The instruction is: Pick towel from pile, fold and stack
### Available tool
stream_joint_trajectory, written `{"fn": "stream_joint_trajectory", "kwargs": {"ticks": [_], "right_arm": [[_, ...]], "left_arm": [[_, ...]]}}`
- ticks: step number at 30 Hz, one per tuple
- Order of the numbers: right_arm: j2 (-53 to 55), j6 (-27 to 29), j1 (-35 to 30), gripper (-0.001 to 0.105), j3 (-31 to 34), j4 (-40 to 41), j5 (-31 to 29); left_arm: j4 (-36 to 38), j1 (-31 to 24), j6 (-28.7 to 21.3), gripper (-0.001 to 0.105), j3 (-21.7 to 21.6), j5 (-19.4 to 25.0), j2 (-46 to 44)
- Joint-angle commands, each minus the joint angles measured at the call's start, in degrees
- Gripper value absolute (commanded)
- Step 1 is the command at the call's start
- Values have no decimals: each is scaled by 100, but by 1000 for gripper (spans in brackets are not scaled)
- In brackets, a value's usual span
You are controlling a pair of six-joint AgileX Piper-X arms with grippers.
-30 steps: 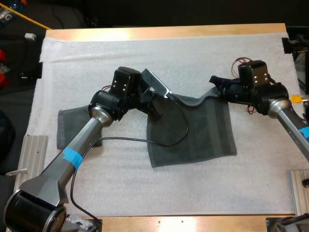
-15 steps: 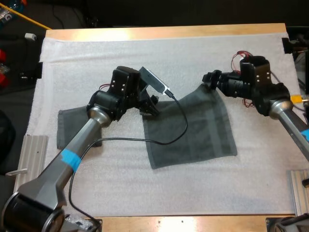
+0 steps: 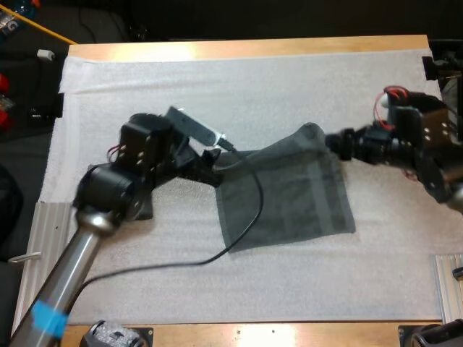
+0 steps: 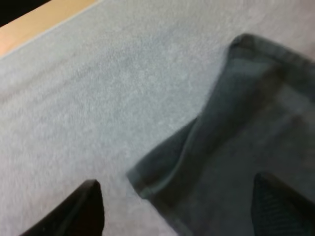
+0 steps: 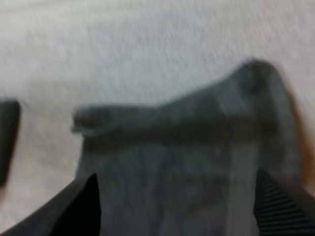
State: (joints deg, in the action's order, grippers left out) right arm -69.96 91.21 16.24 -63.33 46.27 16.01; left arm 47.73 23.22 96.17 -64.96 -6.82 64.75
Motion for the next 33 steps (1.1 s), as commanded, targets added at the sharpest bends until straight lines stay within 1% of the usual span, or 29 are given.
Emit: {"fn": "stream_joint_trajectory", "kwargs": {"ticks": [1,2,5,8,14,18,21,24,26,30,33], "right_arm": [[196,221,-8,64,-31,325,-87],[343,329,-8,64,-31,543,-103],[693,419,-8,64,-31,974,-117],[971,417,-8,64,-31,1348,-124],[1496,417,-8,64,-31,2034,-211],[1730,417,-8,64,-15,2383,-210],[1878,417,-8,64,100,2518,-210],[1935,417,-8,64,309,2524,-247],[1935,417,-8,64,473,2483,-329],[1895,400,-8,64,998,2053,-631],[1769,350,-8,64,1384,1670,-836]], "left_arm": [[136,-12,236,61,-20,-114,-182],[235,-12,304,61,-20,-192,-329],[516,-12,460,61,-20,-297,-644],[871,-12,549,61,-20,-328,-963],[1525,-12,571,61,-20,-327,-1418],[1721,-12,725,61,107,-344,-1635],[1736,-12,981,61,473,-662,-1896],[1736,-12,1258,61,914,-794,-2109],[1736,-12,1325,61,1132,-821,-2221],[1714,-12,1351,61,1578,-840,-2383],[1714,-12,1351,61,1757,-840,-2384]]}}
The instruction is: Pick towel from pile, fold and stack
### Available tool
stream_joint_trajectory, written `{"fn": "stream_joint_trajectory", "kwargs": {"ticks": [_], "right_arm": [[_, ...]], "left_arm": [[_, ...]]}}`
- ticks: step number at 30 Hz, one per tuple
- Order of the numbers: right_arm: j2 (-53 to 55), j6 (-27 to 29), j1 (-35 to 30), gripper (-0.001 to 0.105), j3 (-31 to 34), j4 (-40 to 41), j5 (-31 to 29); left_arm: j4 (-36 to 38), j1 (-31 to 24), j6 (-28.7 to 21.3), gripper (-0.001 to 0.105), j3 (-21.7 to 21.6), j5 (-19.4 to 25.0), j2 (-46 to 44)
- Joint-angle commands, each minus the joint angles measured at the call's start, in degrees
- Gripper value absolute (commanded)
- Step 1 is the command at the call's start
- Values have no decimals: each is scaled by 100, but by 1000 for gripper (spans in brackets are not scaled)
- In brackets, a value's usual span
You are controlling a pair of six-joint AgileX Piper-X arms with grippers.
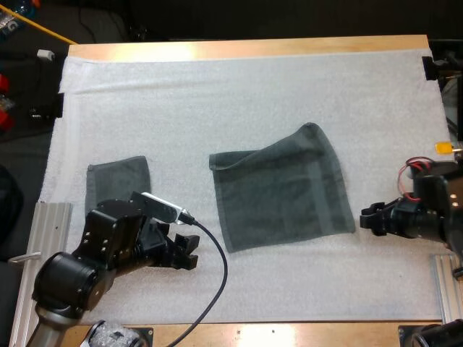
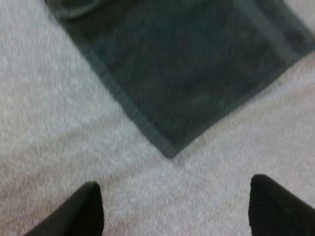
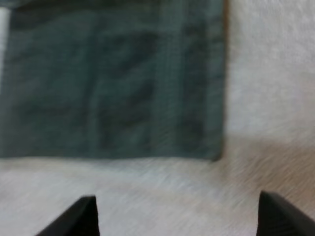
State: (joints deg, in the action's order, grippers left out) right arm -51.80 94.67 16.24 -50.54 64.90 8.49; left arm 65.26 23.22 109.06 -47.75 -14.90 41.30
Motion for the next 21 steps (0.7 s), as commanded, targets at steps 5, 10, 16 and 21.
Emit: {"fn": "stream_joint_trajectory", "kwargs": {"ticks": [5,10,16,21], "right_arm": [[-559,-115,-8,64,561,-751,-94],[-1342,-230,-8,64,824,-1204,-57],[-2017,-328,-8,62,1053,-1592,146],[-2396,-465,-8,59,1146,-1964,245]], "left_arm": [[-60,-12,62,61,164,-32,-39],[-93,-12,62,61,163,-32,-39],[-93,-12,62,61,163,-32,-39],[-93,-12,39,61,163,-32,-39]]}}
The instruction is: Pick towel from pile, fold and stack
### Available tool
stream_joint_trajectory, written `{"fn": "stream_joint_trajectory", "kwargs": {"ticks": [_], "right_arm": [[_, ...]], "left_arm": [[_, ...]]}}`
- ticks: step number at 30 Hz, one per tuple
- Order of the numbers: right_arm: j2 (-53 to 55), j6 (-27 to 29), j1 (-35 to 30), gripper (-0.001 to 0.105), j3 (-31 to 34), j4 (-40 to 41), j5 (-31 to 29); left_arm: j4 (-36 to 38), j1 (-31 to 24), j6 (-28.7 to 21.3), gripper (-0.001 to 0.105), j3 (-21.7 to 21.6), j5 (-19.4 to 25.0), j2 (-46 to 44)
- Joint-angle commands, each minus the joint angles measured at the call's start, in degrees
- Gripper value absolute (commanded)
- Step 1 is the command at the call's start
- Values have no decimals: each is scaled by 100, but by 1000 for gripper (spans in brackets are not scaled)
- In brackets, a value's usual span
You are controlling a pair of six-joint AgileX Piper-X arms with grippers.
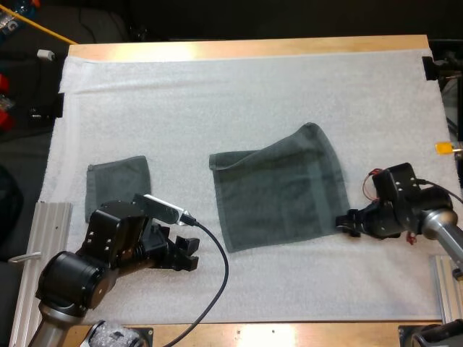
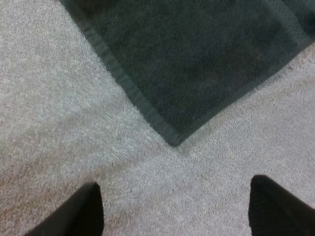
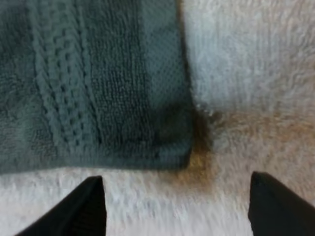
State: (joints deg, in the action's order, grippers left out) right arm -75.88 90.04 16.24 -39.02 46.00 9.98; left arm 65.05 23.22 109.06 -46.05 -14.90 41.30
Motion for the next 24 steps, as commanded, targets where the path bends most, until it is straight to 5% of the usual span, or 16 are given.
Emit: {"fn": "stream_joint_trajectory", "kwargs": {"ticks": [1,18,24], "right_arm": [[-62,-53,-8,59,1,-182,103],[-882,-588,-8,50,-1,-727,281],[-882,-803,-8,25,-1,-760,281]], "left_arm": [[-72,-12,39,61,-7,-32,-39],[-72,-12,39,61,-7,-159,-39],[-72,-12,39,61,-7,-159,-39]]}}
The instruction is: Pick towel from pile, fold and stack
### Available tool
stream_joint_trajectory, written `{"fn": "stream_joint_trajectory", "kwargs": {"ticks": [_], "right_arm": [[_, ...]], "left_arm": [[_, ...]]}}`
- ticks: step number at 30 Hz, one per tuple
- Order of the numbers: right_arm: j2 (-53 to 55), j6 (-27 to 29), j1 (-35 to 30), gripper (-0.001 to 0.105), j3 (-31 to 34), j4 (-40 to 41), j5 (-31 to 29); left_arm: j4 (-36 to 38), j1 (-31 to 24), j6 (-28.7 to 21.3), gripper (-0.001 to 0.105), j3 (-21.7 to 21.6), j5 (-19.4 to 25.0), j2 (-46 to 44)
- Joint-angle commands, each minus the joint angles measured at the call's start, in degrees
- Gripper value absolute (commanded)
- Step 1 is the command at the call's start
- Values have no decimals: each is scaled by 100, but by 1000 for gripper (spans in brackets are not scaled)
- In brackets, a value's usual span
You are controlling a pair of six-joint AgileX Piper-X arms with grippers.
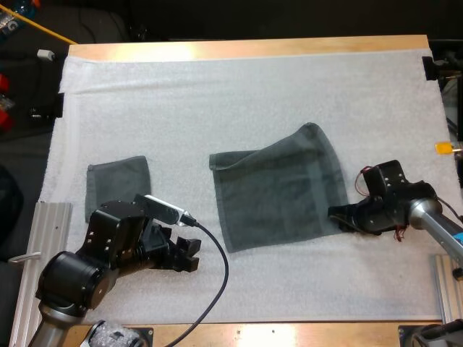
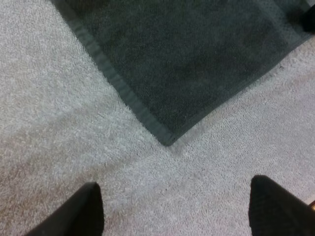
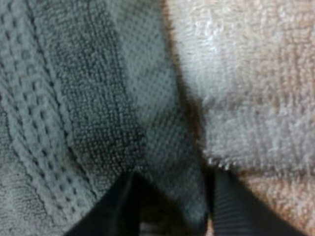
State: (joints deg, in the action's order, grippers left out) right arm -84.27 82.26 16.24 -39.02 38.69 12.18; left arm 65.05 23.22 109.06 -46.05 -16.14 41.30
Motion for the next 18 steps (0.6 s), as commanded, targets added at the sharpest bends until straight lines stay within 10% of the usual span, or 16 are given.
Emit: {"fn": "stream_joint_trajectory", "kwargs": {"ticks": [1,18], "right_arm": [[-43,-25,-8,22,-1,-18,61],[178,-8,3,0,-1,487,50]], "left_arm": [[-72,-12,39,61,-7,-35,-39],[-312,-12,67,61,40,-813,771]]}}
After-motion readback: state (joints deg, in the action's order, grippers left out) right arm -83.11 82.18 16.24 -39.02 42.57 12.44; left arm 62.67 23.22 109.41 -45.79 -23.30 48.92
